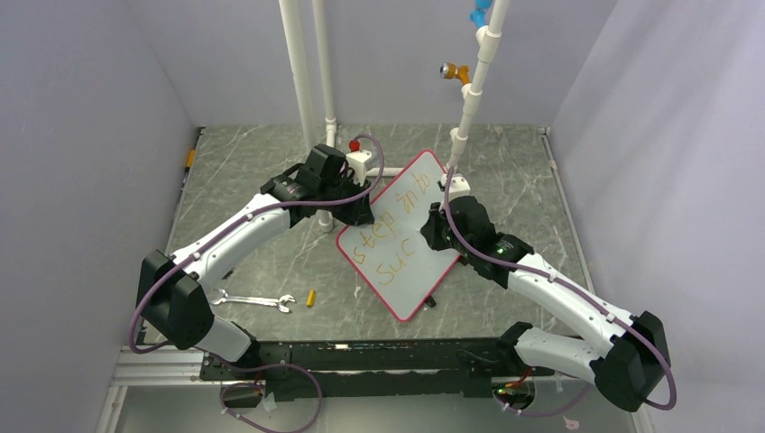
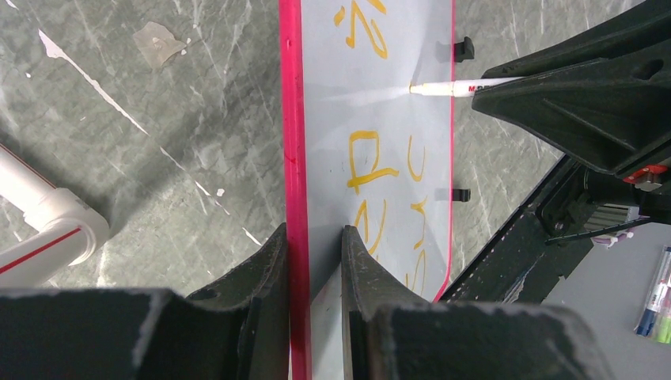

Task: Write a sentence on the whiteboard

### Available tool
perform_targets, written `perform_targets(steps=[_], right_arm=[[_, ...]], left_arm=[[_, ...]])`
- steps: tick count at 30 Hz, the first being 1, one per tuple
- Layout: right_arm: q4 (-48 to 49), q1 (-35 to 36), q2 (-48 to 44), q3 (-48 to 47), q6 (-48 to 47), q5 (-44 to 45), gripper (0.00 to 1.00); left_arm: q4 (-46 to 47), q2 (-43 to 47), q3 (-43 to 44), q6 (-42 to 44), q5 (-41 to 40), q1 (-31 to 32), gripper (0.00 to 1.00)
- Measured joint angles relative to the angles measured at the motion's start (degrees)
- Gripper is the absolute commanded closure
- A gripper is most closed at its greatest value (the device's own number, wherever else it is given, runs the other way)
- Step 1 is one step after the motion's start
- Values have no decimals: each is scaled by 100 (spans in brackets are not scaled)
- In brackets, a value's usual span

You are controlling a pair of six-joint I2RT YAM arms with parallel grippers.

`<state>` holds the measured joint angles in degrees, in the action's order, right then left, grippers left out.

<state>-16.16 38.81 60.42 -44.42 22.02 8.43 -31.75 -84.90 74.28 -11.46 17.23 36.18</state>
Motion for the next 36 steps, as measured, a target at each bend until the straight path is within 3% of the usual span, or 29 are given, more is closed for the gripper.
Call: perform_targets(steps=[36], right_arm=[[-22, -4, -450, 527, 114, -136, 100]], left_arm=[[-15, 0, 2, -2, -13, 2, 100]])
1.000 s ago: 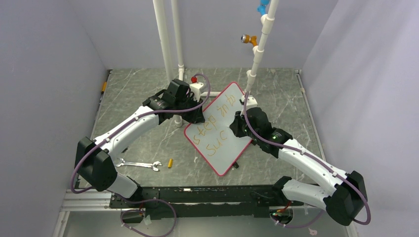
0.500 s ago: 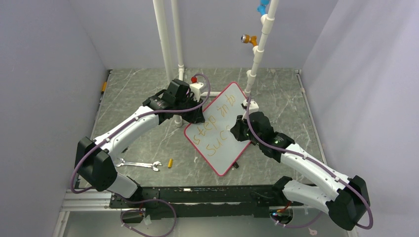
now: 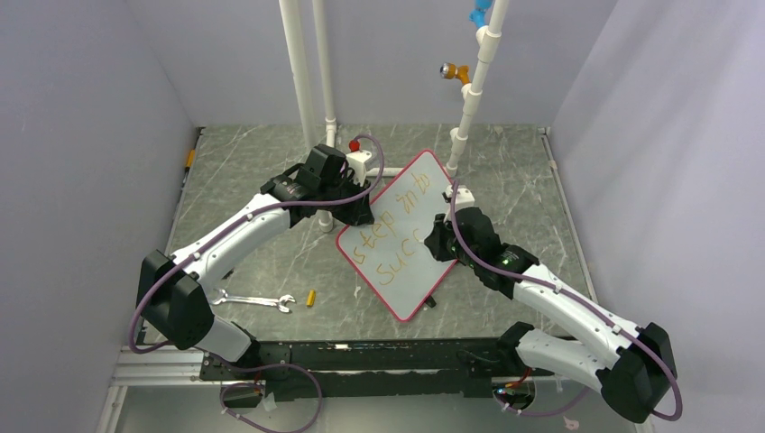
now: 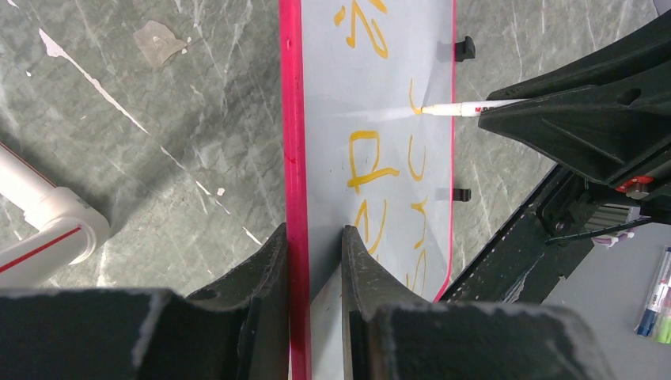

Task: Write a sentence on the whiteboard

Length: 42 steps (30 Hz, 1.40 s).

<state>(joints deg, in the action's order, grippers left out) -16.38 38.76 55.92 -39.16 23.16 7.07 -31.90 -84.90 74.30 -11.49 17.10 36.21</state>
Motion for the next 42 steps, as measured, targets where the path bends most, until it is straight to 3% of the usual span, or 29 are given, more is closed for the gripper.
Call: perform_targets(steps=[22, 42], right_arm=[[-319, -11, 328, -409, -195, 573, 100], [-404, -492, -251, -431, -201, 407, 100]], left_arm=[[39, 0, 0, 2, 0, 15, 100], [96, 0, -2, 2, -7, 37, 100]])
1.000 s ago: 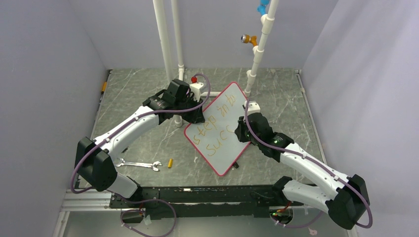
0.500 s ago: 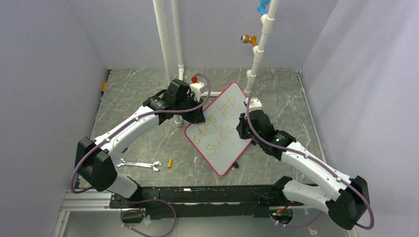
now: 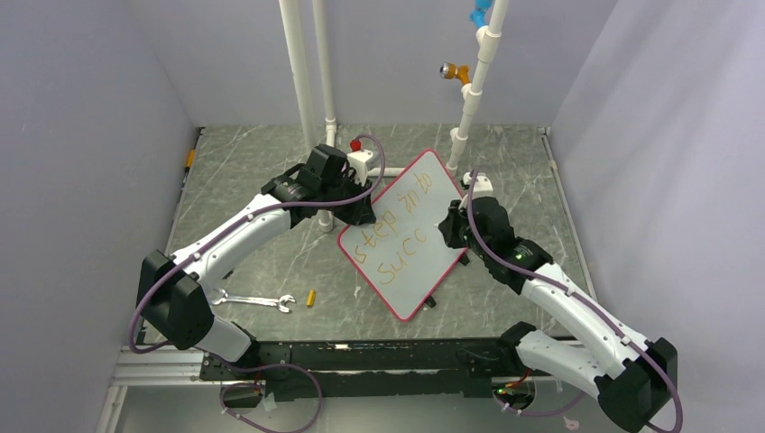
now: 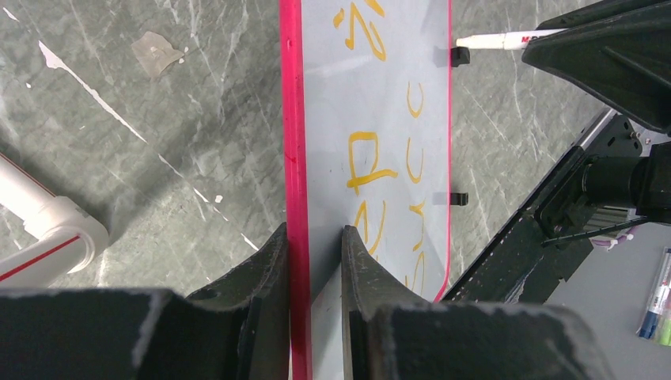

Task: Write a sentence on the whiteboard

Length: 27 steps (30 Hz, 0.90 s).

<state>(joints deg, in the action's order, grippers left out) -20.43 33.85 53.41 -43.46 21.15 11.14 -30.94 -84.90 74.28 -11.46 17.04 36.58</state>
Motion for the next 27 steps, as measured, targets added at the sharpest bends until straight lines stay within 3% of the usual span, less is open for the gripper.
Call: perform_targets(steps=[13, 27], right_arm=[[334, -199, 278, 0, 15, -702, 100], [446, -225, 417, 107, 142, -874, 100]], left_arm=[[33, 0, 0, 0, -42, 28, 100], [70, 0, 0, 0, -44, 48, 100]])
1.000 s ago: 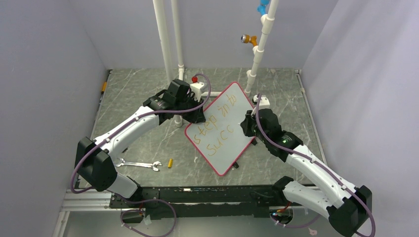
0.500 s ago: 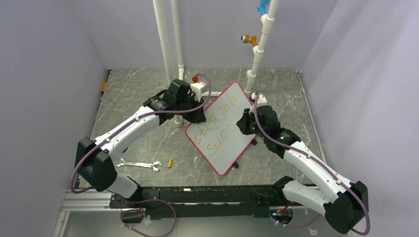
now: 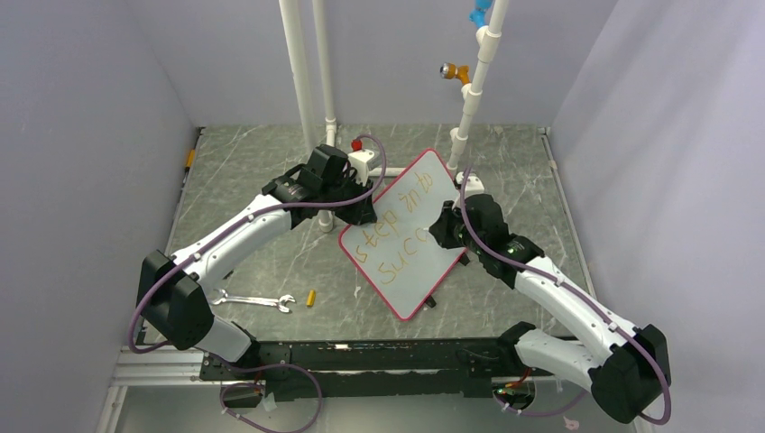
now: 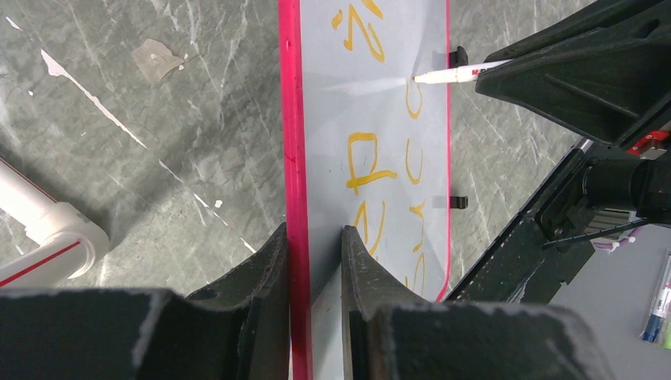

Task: Write a sentence on the whiteboard

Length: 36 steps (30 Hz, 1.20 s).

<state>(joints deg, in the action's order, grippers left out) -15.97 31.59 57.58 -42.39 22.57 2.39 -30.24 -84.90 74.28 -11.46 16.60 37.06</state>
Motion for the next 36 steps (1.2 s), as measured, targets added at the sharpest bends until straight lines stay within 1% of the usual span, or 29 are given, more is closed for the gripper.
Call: perform_targets(steps=[14, 24, 36], right_arm=[[107, -122, 166, 74, 13, 37, 100], [101, -264, 446, -153, -4, 160, 100], [105, -284, 470, -186, -4, 85, 100]], left_arm=[[-2, 0, 0, 0, -55, 7, 100], [-22, 0, 0, 0, -94, 22, 100], [-26, 0, 0, 0, -107, 26, 100]])
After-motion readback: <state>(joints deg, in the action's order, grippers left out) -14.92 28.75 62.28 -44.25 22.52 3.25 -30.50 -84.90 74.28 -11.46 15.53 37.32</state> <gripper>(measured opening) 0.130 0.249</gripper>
